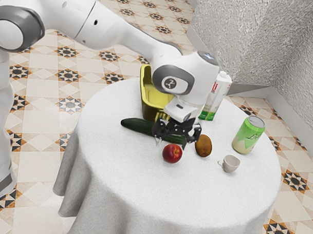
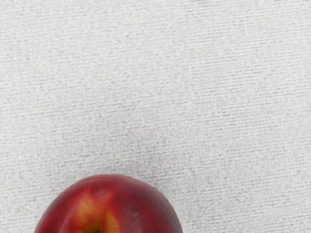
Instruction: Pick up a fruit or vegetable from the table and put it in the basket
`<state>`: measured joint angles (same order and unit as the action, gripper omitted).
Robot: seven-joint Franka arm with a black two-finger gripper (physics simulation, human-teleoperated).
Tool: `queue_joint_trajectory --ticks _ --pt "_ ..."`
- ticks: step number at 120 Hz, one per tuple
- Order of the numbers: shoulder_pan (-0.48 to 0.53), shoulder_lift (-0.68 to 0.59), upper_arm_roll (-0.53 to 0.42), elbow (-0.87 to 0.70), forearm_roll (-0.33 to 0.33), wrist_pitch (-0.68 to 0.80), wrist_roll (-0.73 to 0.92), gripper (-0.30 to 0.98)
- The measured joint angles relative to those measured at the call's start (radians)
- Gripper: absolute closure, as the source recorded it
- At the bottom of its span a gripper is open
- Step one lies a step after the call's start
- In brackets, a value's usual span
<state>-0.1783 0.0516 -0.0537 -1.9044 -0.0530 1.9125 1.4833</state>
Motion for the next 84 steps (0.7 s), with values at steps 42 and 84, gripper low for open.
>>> queue_joint_trajectory --ticks 42,84 --pt "0.015 0.054 0.0 -0.001 -0.001 0.018 -0.003 0.0" --pt "0.004 0.092 0.002 0.002 -0.01 0.049 -0.006 0.29"
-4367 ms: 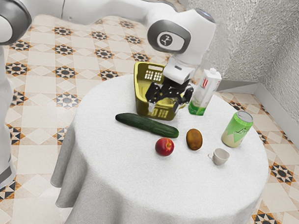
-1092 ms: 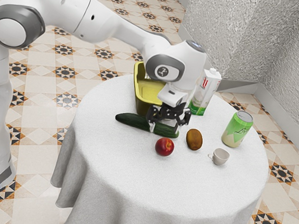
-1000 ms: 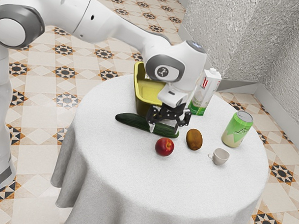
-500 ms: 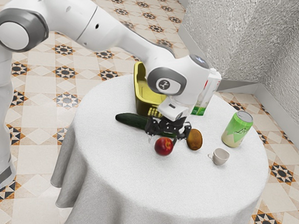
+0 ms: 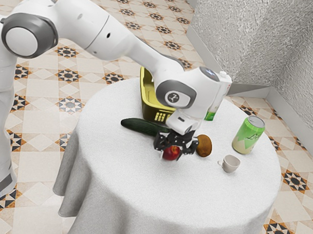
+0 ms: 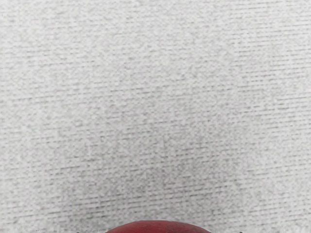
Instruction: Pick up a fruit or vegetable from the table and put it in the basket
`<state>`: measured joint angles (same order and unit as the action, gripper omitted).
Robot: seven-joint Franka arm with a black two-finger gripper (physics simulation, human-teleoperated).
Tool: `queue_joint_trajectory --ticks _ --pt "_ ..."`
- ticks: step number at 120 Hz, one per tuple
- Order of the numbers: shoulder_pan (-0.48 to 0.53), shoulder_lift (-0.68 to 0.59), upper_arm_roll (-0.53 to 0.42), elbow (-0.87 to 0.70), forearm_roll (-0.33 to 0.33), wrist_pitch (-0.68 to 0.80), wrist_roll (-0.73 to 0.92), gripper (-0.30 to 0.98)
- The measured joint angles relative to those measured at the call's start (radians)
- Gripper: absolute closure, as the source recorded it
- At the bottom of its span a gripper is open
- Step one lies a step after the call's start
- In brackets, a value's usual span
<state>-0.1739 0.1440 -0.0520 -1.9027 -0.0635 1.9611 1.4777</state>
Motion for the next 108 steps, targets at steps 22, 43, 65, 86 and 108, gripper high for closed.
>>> queue_joint_trajectory --ticks 22,43,65,86,108 --pt "0.007 -0.003 0.004 0.011 0.001 0.013 0.001 0.31" --pt "0.014 -0.026 0.019 0.103 0.004 -0.019 0.007 0.32" --pt "0.136 -0.033 0.02 0.224 0.005 -0.084 0.02 0.32" --pt "0.228 -0.028 0.021 0.237 0.005 -0.113 0.033 0.32" --pt "0.275 -0.023 0.021 0.248 0.005 -0.126 0.046 0.33"
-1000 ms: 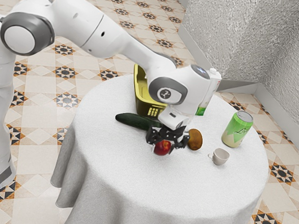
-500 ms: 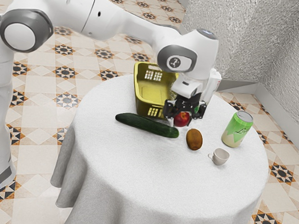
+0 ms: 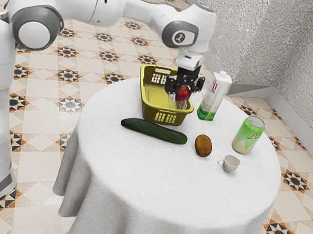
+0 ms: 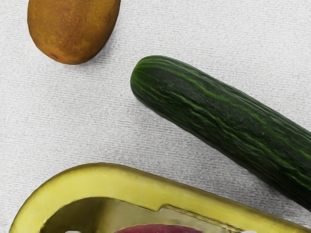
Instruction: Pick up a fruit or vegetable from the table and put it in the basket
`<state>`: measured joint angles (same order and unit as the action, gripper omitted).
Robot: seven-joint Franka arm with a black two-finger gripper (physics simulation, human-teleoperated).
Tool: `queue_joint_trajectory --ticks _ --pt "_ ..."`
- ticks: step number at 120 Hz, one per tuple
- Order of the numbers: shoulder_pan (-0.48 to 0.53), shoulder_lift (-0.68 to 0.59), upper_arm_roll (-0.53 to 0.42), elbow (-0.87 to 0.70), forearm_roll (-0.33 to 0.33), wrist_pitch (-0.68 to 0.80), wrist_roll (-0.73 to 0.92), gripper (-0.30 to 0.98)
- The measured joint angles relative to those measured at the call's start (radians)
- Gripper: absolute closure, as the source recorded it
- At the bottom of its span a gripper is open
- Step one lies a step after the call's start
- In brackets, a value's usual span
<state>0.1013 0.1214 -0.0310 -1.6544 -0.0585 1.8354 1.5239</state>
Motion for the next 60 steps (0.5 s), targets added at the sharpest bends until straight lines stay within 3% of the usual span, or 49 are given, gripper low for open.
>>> queue_joint_trajectory --ticks 60 --pt "0.116 0.047 -0.001 0.045 0.0 -0.007 0.025 0.33"
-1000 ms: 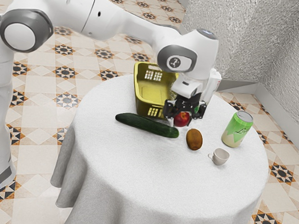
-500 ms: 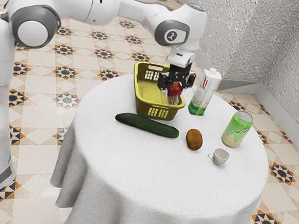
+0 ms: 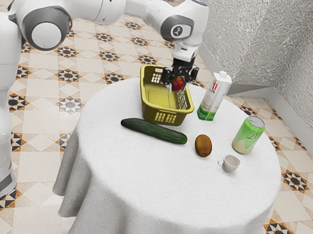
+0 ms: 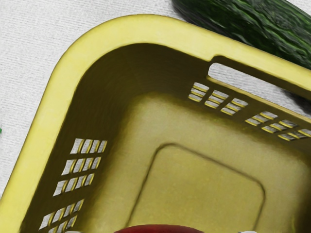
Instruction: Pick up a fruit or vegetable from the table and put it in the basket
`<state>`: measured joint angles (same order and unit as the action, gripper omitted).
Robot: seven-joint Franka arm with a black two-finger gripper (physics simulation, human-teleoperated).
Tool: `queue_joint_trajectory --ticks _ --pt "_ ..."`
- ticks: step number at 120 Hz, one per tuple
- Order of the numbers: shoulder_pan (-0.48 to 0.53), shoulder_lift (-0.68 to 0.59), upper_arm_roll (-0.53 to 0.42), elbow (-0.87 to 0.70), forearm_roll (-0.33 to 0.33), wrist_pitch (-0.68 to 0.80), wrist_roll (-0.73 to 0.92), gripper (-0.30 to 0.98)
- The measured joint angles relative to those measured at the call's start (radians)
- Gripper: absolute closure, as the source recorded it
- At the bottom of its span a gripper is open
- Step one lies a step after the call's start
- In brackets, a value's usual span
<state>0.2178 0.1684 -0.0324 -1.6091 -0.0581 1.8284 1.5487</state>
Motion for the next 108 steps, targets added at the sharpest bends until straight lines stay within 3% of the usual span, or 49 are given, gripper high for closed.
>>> queue_joint_trajectory --ticks 60,79,103,108 --pt "0.031 0.086 -0.002 0.089 0.0 0.004 0.011 0.32" --pt "0.038 0.086 -0.007 0.09 0.0 -0.001 0.011 0.11" --pt "0.033 0.086 -0.038 0.09 -0.005 -0.006 0.01 0.03" --pt "0.03 0.087 -0.061 0.09 -0.037 -0.046 0.01 0.02"
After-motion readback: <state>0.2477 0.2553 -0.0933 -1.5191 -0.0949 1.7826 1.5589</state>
